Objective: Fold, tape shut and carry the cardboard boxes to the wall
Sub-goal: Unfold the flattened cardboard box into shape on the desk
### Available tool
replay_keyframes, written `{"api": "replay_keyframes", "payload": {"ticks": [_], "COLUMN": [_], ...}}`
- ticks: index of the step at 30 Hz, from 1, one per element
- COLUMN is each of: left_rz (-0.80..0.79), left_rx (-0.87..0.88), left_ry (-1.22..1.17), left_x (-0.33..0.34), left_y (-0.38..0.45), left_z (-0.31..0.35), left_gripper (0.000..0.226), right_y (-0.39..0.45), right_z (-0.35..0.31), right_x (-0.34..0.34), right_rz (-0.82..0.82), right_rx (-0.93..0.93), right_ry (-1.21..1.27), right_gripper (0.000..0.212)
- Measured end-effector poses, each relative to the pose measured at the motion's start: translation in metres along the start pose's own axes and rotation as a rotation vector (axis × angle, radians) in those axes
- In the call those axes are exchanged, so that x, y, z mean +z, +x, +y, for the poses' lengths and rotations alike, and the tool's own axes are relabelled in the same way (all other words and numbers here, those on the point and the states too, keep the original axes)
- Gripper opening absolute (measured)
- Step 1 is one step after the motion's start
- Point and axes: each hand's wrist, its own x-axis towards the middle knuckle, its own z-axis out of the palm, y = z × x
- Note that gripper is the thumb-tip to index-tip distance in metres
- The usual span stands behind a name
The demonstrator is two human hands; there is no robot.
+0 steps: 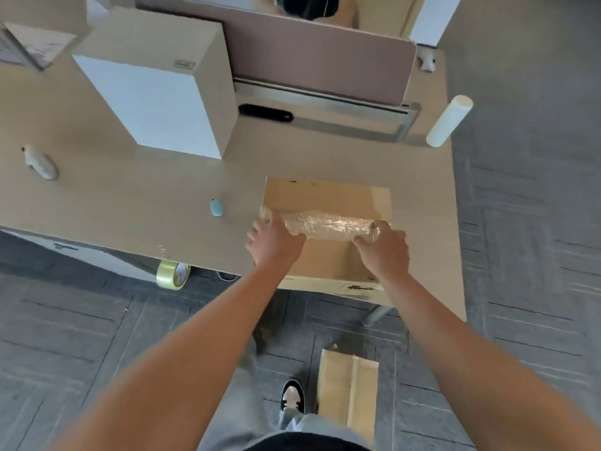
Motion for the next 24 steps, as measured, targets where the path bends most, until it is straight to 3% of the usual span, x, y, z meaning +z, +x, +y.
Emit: {"api": "replay_keyframes", "payload": {"ticks": [10,12,14,17,24], "left_rz": [-0.091,-0.118,-0.144,-0.145,-0.16], "left_rx": [0.19,0.237,0.263,0.272,0.271], "left_ry": [0.081,0.082,0.058,0.035,0.072], "left_x": [-0.022,-0.021,-0.017,-0.012,-0.012], "left_y": [0.134,0.143,0.147,0.144,0.141], "left_z": [0.046,0.057,0.064,0.068,0.063], "left_gripper": [0.084,0.083,0.082,0.078,0.08], "right_y": [0.102,0.108,0.111,0.117,0.132], "right_z": [-0.063,-0.062,-0.06,-0.06,-0.058], "right_x": [0.011,0.01,0.013,0.021,0.022], "right_rz": [0.129,0.257,0.395,0.384,0.269], "right_rx": [0.13,0.059,-0.156,-0.408,-0.391], "right_ry": [-0.033,-0.119,-0.172,-0.182,-0.167], "right_gripper": [0.044,0.032,0.028,0.025,0.031]}}
